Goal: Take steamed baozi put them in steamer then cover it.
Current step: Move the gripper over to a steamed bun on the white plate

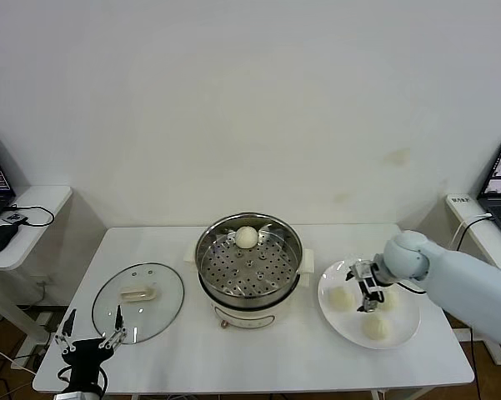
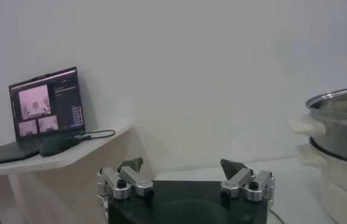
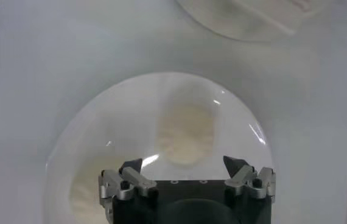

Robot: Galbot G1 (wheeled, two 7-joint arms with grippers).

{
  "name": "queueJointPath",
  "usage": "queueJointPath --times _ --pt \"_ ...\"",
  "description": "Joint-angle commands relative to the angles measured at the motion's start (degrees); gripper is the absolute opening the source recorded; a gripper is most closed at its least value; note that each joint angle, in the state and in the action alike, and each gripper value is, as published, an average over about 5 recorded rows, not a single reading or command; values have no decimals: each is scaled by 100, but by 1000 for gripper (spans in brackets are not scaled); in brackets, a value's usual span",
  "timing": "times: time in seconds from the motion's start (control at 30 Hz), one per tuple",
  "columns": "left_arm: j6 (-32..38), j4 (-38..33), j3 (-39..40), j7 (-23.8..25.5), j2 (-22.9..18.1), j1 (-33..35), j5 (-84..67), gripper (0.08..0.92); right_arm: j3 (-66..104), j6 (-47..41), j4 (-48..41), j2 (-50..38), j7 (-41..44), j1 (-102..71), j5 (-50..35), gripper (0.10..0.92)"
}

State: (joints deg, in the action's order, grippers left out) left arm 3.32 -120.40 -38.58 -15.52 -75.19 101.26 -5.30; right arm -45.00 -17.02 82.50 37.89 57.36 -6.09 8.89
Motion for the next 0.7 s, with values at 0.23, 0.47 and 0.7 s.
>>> queueJointPath --times 0.23,0.47,0.7 --pt "3 46 6 -4 -8 -20 2 823 209 -20 -361 395 -28 -274 214 823" --pt "5 56 17 -6 -18 -36 0 823 271 -43 -438 470 -64 -296 269 801" --pt "4 60 21 -11 -31 -31 -10 823 298 -91 -443 476 40 -303 363 713"
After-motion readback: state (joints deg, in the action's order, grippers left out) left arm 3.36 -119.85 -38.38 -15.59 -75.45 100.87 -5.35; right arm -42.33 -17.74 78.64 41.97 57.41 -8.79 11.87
